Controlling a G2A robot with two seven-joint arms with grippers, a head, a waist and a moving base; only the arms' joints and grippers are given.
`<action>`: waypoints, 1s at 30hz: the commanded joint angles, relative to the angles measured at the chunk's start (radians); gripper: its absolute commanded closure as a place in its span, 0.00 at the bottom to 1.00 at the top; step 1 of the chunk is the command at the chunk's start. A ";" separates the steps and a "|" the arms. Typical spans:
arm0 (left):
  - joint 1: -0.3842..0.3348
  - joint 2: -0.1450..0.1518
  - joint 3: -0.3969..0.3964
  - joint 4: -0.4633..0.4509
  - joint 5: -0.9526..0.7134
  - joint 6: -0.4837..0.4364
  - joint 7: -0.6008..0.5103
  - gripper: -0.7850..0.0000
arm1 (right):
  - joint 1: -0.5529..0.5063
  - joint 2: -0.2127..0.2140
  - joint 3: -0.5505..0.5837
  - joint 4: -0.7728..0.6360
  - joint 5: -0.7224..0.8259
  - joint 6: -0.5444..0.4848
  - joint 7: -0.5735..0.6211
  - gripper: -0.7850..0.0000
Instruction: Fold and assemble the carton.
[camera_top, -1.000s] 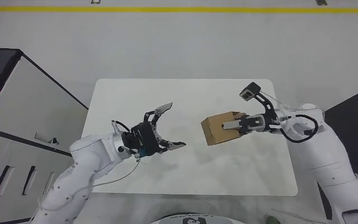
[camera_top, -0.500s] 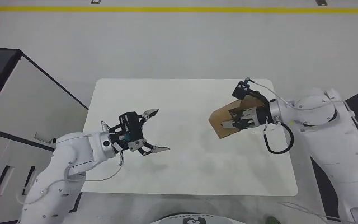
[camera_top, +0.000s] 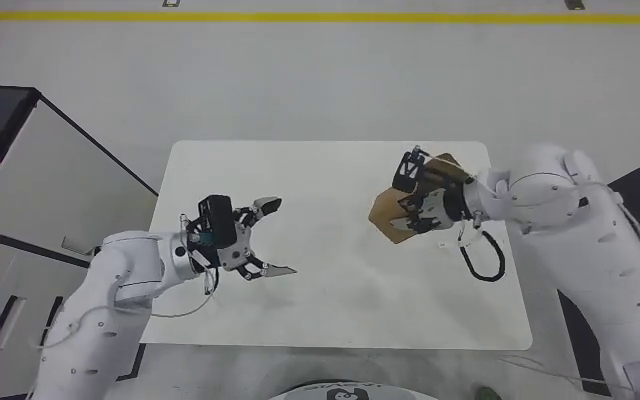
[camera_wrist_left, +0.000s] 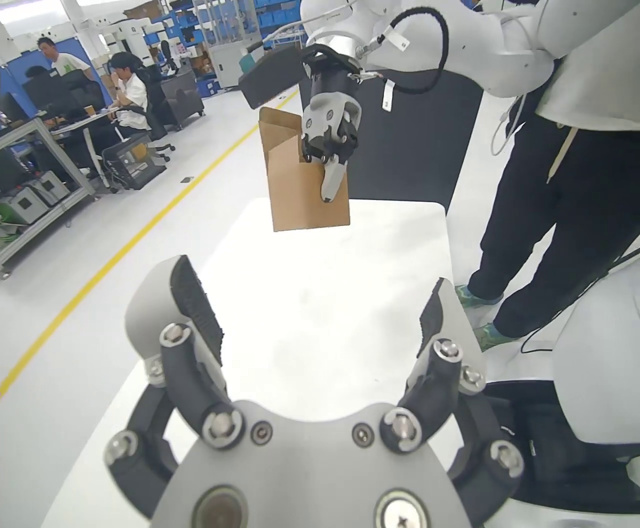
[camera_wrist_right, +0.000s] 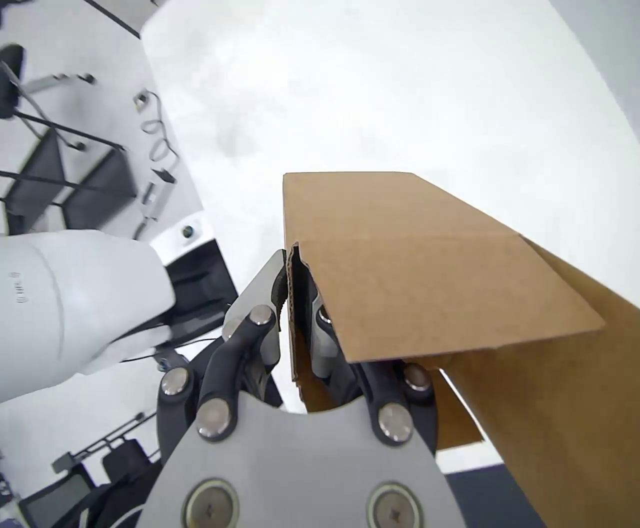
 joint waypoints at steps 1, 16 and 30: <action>-0.006 0.005 0.019 0.013 -0.024 0.000 0.006 0.00 | 0.052 -0.006 -0.074 -0.005 -0.077 -0.002 -0.004 1.00; -0.053 0.041 0.088 0.056 -0.031 0.000 0.056 0.00 | 0.248 -0.048 -0.329 0.081 -0.182 -0.042 -0.044 1.00; -0.072 0.040 0.057 0.244 0.176 0.000 0.379 0.00 | 0.291 -0.101 -0.514 0.183 -0.353 -0.165 -0.167 1.00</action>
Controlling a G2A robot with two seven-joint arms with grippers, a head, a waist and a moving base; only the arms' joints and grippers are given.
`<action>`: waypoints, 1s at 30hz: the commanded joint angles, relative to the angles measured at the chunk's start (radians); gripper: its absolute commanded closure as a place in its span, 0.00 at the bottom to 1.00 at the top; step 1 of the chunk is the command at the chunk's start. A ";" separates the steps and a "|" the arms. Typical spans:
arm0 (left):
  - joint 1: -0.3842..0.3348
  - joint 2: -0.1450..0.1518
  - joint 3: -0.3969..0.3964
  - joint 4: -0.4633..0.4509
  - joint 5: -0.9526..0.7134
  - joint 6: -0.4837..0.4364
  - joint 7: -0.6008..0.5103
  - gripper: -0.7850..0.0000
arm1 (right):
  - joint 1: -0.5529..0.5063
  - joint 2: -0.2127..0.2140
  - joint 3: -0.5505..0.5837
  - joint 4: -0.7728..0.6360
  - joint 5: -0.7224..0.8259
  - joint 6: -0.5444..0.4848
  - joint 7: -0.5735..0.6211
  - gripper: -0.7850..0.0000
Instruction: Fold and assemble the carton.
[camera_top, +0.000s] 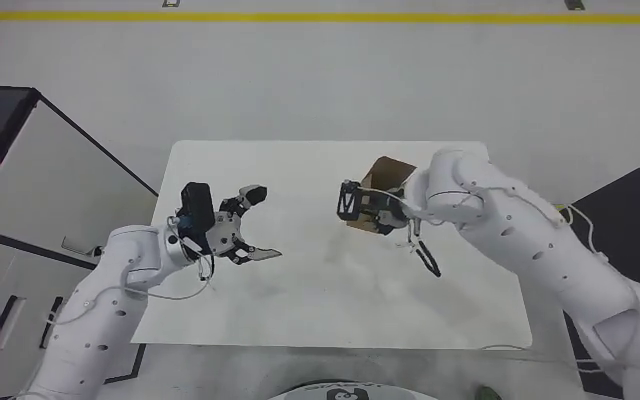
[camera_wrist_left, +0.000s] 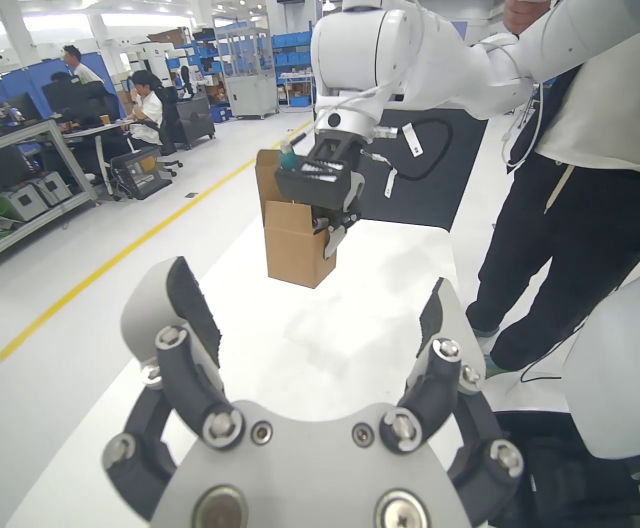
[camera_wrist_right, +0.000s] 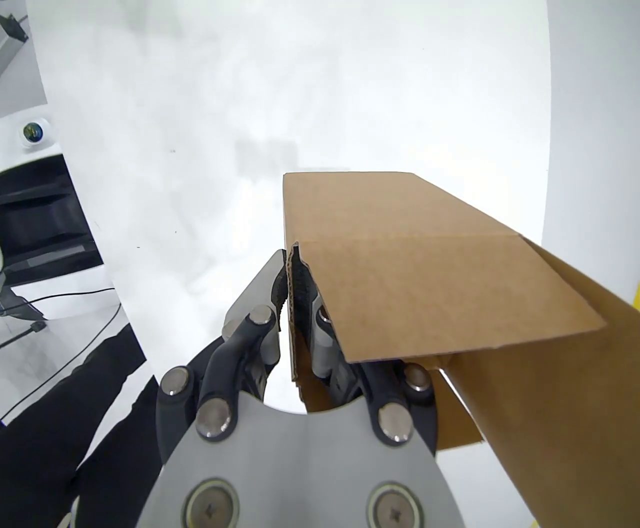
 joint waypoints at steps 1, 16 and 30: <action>0.001 0.005 -0.009 0.030 0.049 0.000 0.063 0.00 | 0.024 -0.022 -0.050 0.038 -0.022 -0.011 -0.011 1.00; 0.009 0.021 -0.028 0.081 0.150 0.000 0.228 0.00 | 0.102 -0.109 -0.180 0.162 -0.064 -0.050 -0.057 1.00; 0.009 0.021 -0.028 0.081 0.150 0.000 0.228 0.00 | 0.073 -0.171 -0.278 0.228 -0.305 -0.058 -0.199 1.00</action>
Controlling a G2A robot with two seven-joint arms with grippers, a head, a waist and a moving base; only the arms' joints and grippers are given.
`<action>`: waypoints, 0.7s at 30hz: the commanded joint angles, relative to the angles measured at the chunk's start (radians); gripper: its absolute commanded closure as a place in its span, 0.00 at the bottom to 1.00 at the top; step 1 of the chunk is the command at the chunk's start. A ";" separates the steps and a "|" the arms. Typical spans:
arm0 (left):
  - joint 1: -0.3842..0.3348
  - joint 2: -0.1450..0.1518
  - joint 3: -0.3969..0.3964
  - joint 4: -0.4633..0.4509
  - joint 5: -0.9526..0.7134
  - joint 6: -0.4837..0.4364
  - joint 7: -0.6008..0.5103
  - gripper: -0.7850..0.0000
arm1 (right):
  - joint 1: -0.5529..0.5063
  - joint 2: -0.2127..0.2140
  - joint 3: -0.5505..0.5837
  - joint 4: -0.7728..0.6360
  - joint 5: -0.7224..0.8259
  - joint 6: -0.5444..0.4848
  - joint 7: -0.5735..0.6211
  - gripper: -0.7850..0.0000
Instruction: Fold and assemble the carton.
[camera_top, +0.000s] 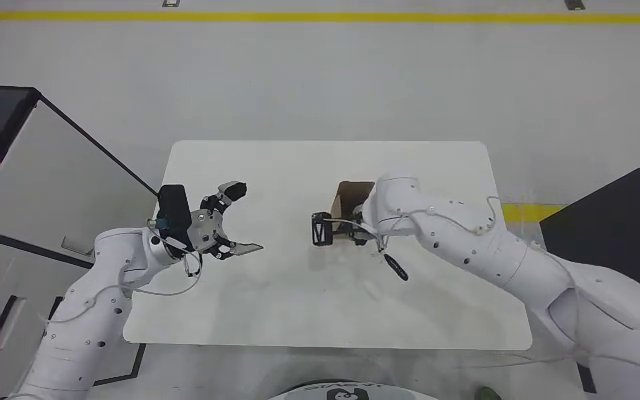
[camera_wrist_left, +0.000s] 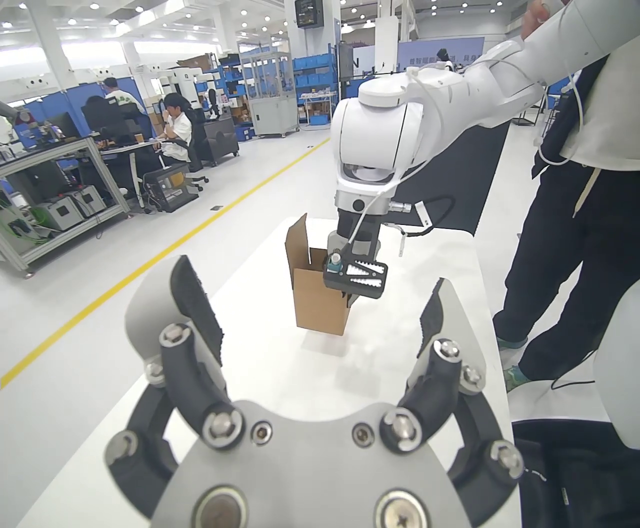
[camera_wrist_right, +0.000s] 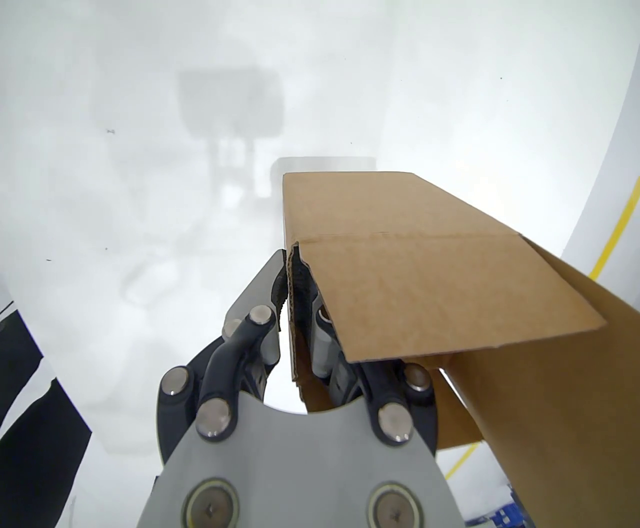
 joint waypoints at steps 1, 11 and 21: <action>0.000 0.000 0.000 0.000 0.000 0.000 0.000 0.00 | 0.002 -0.014 -0.009 0.021 -0.014 0.003 -0.015 1.00; 0.000 0.000 0.000 0.000 0.000 0.000 0.000 0.00 | 0.007 -0.078 -0.046 0.108 -0.027 0.009 -0.025 1.00; 0.000 0.000 0.000 0.000 0.000 0.000 0.000 0.00 | 0.002 -0.122 -0.057 0.156 -0.038 0.015 -0.027 0.64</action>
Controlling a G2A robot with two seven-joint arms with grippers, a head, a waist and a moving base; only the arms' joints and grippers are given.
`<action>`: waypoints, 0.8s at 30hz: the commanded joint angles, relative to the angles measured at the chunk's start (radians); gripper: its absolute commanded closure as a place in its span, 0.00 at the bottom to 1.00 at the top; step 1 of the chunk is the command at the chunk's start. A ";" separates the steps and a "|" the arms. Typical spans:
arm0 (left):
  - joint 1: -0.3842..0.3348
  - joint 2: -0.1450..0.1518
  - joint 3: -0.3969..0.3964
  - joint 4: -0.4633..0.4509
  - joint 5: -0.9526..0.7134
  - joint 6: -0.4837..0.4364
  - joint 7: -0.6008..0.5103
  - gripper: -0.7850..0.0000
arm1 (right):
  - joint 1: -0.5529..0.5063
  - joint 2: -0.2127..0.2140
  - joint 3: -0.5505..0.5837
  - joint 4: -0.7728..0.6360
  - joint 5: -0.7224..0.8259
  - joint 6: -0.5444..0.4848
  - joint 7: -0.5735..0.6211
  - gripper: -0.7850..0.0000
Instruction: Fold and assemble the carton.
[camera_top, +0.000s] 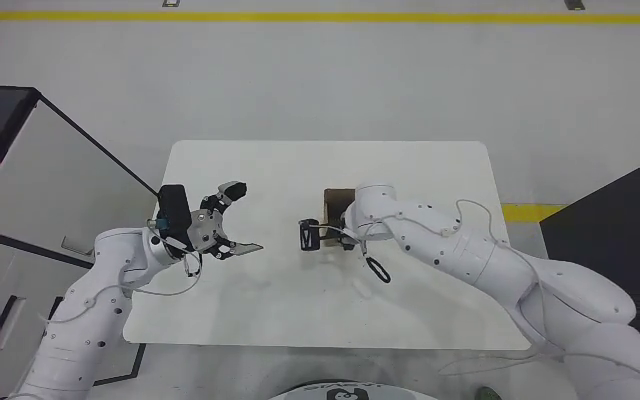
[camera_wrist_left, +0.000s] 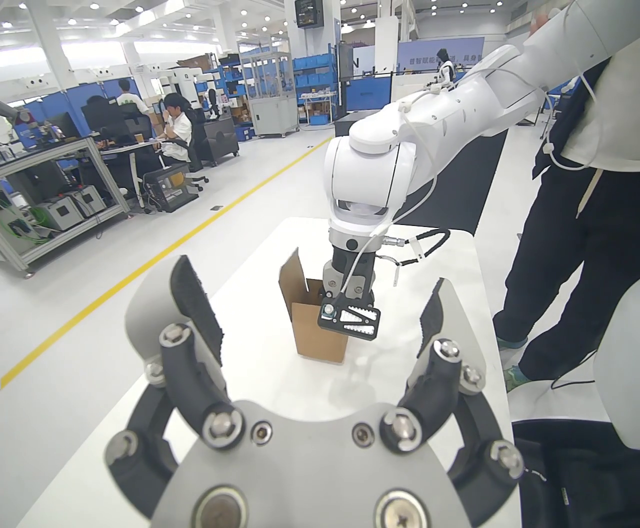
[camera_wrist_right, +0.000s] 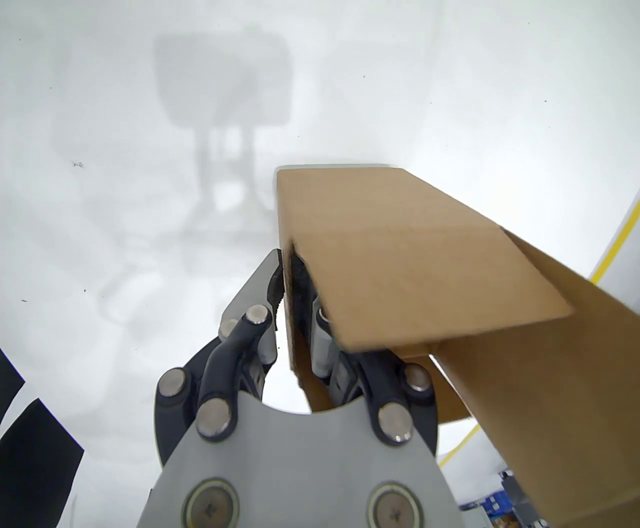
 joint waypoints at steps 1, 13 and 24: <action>0.000 0.000 0.000 0.000 0.000 0.000 0.000 0.00 | -0.002 -0.005 0.003 0.004 -0.001 0.003 0.001 0.59; 0.000 0.000 0.000 0.000 0.000 0.000 0.000 0.00 | -0.041 0.028 0.093 -0.099 0.013 0.036 0.018 0.62; 0.000 0.000 0.000 0.000 0.000 0.000 0.000 0.00 | -0.185 0.149 0.319 -0.320 0.035 0.023 -0.001 0.62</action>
